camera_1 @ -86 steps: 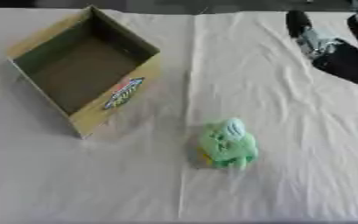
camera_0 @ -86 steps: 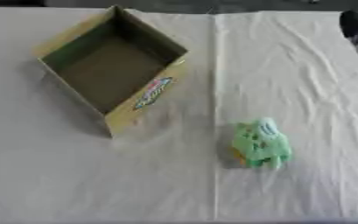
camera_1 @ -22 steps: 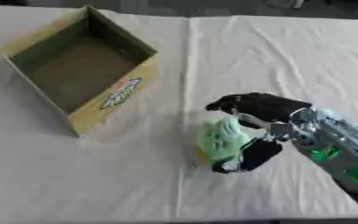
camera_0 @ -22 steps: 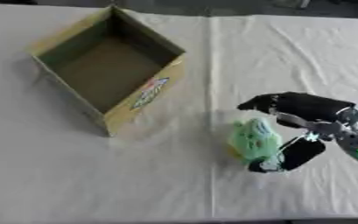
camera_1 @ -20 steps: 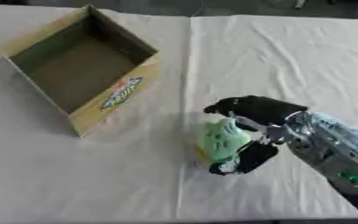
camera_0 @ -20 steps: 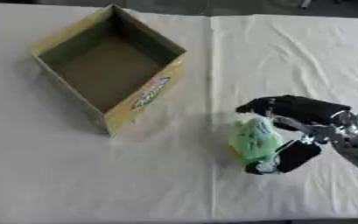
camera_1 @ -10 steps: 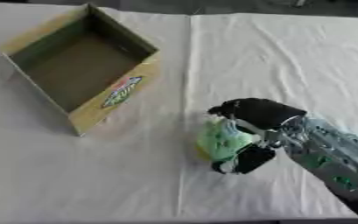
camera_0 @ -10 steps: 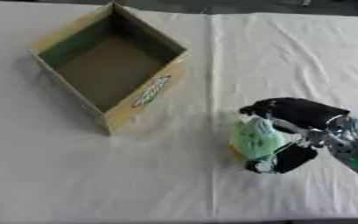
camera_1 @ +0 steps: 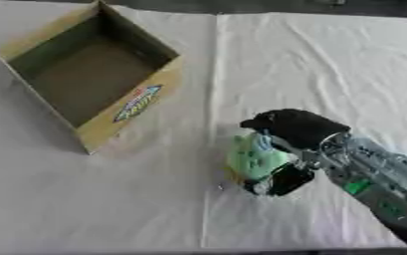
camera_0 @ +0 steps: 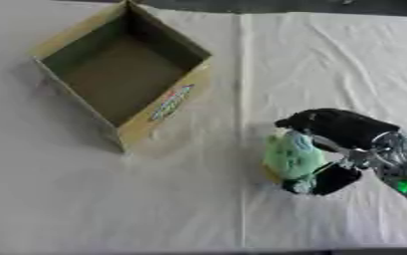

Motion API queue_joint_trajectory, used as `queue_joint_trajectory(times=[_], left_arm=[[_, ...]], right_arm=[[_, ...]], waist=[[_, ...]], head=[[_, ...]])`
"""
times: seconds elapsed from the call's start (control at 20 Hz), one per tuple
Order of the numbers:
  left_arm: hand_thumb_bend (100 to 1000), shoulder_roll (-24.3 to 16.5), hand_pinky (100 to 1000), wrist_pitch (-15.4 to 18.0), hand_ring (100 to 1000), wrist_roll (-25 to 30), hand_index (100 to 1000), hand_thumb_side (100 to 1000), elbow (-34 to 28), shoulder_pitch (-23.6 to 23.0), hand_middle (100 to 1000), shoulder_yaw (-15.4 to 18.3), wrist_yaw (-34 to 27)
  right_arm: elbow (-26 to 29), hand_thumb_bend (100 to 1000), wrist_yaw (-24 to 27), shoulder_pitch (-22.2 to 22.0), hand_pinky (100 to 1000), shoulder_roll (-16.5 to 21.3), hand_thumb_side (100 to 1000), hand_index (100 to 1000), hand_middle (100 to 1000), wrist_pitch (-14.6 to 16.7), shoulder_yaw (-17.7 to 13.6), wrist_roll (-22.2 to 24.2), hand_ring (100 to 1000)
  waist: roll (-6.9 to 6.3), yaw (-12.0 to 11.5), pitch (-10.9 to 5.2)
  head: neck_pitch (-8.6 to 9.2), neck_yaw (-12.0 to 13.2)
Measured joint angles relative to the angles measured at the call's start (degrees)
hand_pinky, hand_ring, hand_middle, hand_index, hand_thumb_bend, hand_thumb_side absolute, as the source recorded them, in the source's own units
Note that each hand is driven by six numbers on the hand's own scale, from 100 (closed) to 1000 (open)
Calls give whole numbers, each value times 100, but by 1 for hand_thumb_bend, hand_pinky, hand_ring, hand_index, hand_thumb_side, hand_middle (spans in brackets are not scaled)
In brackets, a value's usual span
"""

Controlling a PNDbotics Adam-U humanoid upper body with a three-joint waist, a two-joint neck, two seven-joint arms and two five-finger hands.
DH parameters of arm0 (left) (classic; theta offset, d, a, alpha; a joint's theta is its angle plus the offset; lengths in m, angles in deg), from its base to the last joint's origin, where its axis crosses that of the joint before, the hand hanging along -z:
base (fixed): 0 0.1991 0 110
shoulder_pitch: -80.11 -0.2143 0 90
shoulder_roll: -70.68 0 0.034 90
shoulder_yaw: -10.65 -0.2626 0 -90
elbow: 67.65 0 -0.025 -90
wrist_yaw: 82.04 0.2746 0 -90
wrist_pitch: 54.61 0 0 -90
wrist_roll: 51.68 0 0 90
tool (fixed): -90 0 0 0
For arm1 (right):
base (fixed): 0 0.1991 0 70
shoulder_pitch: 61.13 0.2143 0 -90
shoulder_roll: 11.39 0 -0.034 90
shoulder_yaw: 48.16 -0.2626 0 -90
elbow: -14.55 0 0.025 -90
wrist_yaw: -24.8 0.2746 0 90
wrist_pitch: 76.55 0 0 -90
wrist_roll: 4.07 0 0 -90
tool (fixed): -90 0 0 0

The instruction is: Pick up objects on the table and place them in the box.

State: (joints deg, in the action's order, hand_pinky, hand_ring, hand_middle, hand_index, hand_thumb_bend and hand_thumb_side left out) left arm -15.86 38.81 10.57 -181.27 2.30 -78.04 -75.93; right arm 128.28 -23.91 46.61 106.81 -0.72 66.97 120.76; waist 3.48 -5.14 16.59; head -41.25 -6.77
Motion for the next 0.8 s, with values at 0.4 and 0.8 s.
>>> queue_joint_trajectory(times=[0.4,0.8], left_arm=[[100,32,352,-1,562,-1,849,758,0,1,726,0,-1],[100,44,353,-9,563,-8,849,758,0,2,726,0,-5]], right_arm=[[0,377,166,37,900,0,519,829,615,-184,-1,-96,886],[0,259,423,137,876,0,356,787,591,-234,24,-237,842]], waist=[[11,-13,7],[-1,-21,29]], head=[[1,-1],[1,-48]])
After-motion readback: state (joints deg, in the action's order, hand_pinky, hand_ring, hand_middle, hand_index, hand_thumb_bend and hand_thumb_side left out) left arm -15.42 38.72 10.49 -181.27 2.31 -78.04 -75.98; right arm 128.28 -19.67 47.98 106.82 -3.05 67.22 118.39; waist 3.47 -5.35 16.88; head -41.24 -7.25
